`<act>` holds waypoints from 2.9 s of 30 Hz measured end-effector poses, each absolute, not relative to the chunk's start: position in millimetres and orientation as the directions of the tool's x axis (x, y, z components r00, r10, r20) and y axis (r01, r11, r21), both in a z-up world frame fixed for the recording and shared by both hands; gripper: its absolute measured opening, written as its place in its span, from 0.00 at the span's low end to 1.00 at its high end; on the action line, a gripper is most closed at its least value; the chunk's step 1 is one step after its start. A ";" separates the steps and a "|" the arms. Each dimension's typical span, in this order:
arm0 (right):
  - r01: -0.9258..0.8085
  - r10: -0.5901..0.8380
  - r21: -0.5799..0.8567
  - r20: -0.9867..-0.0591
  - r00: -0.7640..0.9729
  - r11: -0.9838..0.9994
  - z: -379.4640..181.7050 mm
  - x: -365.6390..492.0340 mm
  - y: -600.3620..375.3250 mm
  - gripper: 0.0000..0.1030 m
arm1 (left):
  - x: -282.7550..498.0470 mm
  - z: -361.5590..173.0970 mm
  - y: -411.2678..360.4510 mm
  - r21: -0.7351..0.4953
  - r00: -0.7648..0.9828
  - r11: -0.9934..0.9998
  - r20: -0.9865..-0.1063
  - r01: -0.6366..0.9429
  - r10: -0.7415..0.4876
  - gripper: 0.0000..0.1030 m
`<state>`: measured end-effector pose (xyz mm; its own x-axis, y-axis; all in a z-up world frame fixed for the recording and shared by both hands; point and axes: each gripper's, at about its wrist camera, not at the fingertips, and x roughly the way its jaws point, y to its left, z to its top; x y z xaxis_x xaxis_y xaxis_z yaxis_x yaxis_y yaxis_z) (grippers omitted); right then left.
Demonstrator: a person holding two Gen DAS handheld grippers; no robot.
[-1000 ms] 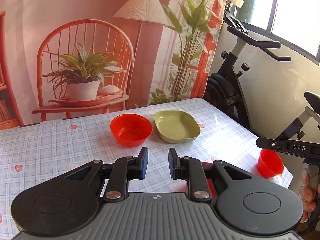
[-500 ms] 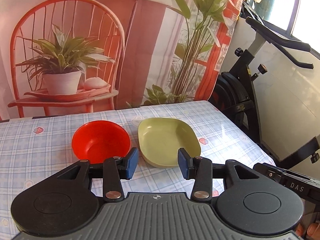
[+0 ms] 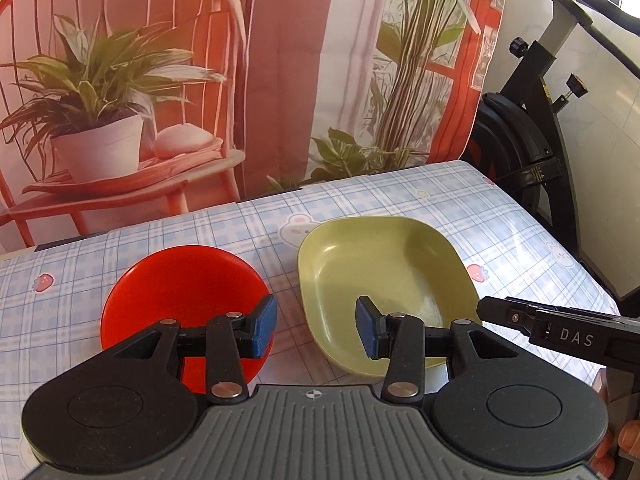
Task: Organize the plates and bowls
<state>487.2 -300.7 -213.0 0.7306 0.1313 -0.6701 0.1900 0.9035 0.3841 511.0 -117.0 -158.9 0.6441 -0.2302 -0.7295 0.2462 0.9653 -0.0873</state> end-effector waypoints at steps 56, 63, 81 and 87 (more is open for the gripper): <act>0.186 0.133 0.375 -0.680 0.721 0.908 -197.5 444.4 -282.3 0.07 | 480.7 -164.8 -113.1 -0.112 0.589 0.936 -0.751 0.333 -0.299 0.12; 0.123 0.167 0.393 -0.625 0.762 0.911 -153.3 416.7 -264.0 0.09 | 453.4 -131.7 -93.9 -0.091 0.620 0.936 -0.726 0.341 -0.297 0.12; -0.011 0.373 0.509 -0.615 0.694 0.861 -122.7 340.4 -161.0 0.13 | 375.1 -92.0 2.4 -0.080 0.659 0.948 -0.701 0.309 -0.274 0.12; -0.026 0.415 0.528 -0.635 0.652 0.849 -126.5 324.6 -131.0 0.13 | 356.0 -92.7 25.6 -0.057 0.661 0.948 -0.704 0.312 -0.260 0.12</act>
